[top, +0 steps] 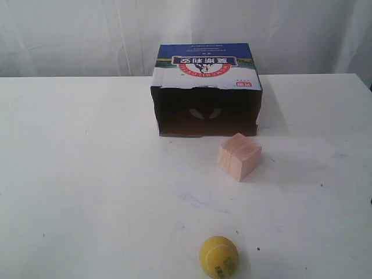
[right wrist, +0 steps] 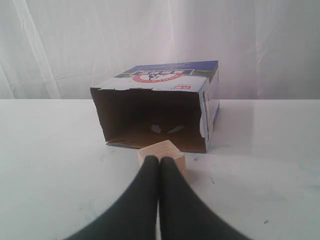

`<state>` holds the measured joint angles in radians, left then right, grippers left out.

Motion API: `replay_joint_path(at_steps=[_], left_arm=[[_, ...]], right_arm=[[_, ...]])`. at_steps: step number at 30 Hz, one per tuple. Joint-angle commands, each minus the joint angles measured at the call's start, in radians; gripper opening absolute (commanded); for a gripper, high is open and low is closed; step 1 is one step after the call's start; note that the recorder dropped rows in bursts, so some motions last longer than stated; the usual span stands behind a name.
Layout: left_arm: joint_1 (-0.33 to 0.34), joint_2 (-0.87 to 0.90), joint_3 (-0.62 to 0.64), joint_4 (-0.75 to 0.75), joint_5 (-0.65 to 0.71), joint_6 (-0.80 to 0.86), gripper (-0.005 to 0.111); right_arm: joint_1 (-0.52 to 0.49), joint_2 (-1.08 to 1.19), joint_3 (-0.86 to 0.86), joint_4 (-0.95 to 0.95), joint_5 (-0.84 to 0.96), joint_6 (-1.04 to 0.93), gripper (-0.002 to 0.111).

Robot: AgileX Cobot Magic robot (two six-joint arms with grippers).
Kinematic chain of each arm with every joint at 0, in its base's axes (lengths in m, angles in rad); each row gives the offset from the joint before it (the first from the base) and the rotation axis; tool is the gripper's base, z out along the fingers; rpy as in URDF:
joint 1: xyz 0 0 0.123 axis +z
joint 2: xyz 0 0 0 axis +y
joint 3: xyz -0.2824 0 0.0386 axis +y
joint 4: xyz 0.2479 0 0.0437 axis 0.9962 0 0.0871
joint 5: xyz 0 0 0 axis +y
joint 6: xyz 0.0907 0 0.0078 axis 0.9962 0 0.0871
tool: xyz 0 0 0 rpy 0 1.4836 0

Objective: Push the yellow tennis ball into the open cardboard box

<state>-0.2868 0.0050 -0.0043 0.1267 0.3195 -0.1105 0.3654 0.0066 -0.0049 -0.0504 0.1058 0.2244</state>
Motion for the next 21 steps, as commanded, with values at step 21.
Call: replay_joint_path(at_steps=[21], left_arm=[[-0.005,-0.005,0.004,0.002,0.017,0.002,0.0]], right_arm=[[-0.007,-0.007,0.005,-0.002,0.08,0.026,0.0]])
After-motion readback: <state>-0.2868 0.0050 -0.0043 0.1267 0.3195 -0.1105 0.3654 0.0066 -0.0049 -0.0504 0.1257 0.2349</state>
